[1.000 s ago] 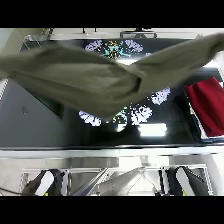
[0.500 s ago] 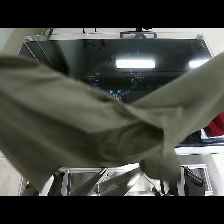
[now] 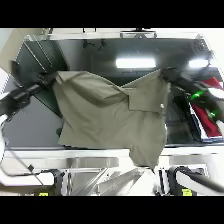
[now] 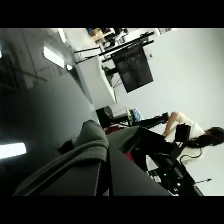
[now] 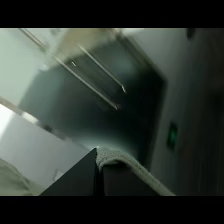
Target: Fold the shirts.
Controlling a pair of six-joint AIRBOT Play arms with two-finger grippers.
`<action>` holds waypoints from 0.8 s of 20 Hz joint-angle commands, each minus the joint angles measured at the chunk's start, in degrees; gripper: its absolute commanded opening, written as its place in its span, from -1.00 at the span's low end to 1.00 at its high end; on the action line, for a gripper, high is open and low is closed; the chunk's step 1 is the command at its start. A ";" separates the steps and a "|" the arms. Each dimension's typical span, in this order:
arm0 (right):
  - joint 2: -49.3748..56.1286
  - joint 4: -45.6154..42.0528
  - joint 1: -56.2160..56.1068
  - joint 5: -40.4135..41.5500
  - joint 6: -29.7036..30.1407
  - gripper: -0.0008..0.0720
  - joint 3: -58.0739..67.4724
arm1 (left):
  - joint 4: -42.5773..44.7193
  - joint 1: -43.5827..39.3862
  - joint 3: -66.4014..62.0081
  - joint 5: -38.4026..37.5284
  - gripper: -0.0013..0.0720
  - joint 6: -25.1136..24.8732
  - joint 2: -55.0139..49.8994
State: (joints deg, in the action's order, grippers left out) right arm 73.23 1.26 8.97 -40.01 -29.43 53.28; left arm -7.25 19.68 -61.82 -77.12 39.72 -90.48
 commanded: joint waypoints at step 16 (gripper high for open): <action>16.31 -27.23 17.05 -31.87 -20.92 -0.30 22.47 | 19.56 12.28 -41.79 -23.26 -0.26 23.89 -22.21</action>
State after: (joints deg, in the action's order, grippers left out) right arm 96.18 -10.33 21.17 -64.20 -41.10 77.34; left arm 0.51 28.86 -102.10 -95.72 58.24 -118.63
